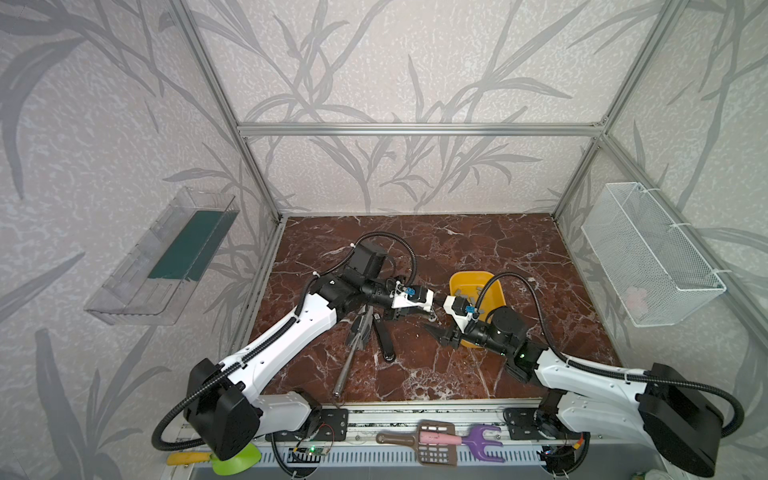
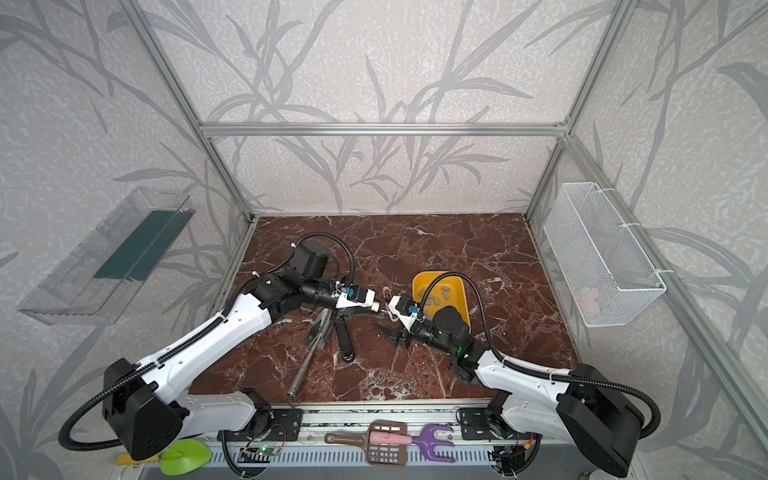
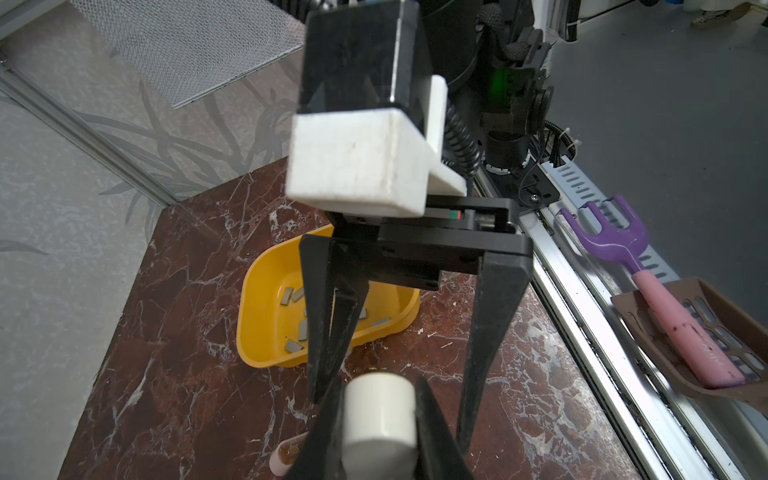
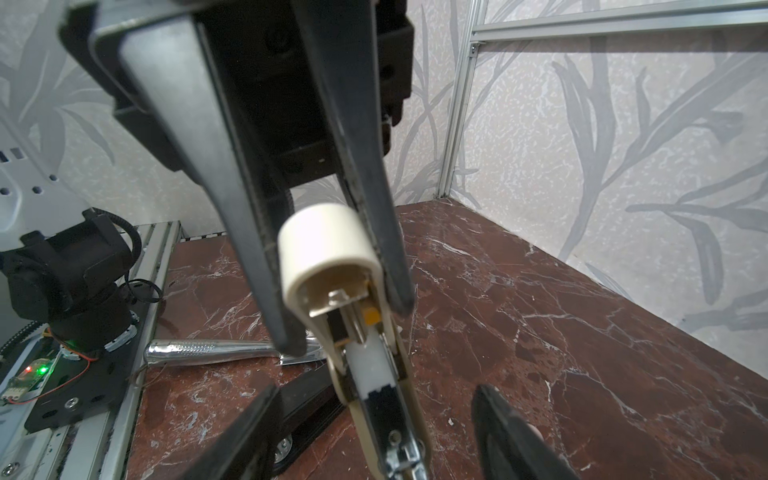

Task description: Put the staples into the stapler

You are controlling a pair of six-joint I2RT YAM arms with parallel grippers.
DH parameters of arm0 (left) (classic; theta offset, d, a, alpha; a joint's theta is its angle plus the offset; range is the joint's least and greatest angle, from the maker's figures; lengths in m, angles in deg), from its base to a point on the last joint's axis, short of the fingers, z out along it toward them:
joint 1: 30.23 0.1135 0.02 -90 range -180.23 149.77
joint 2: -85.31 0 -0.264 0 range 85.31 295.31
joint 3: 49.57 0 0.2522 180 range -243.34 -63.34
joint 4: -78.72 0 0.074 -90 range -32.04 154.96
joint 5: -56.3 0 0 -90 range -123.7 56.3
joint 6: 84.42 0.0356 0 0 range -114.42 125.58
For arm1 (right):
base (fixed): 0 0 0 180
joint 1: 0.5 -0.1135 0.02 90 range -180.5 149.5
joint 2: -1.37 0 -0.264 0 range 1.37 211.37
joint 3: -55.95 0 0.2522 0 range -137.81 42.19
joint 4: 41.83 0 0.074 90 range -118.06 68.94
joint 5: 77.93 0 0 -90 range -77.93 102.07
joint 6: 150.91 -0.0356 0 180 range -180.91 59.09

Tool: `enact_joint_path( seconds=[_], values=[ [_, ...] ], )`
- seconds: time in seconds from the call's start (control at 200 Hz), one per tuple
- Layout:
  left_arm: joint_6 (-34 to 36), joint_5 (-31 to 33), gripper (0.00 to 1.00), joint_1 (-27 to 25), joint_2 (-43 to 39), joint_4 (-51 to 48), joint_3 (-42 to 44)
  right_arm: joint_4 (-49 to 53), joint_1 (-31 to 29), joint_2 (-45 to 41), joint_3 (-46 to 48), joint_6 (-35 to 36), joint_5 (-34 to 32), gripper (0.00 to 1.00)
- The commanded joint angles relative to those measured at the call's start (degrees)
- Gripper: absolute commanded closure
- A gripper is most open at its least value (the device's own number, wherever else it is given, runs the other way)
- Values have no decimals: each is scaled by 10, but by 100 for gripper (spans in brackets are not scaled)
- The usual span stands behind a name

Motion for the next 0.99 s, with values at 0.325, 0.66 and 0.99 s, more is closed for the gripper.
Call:
enact_joint_path(
  seconds=[0.325, 0.66, 0.99],
  values=[
    [61, -68, 100, -6, 0, -43, -17, -28, -22, 35, -26, 16, 29, 33],
    [71, -66, 100, -8, 4, -48, -16, -41, -25, 31, -19, 17, 30, 46],
    [73, -69, 100, -8, 5, -48, -15, -34, -25, 40, -26, 5, 20, 70]
  ],
)
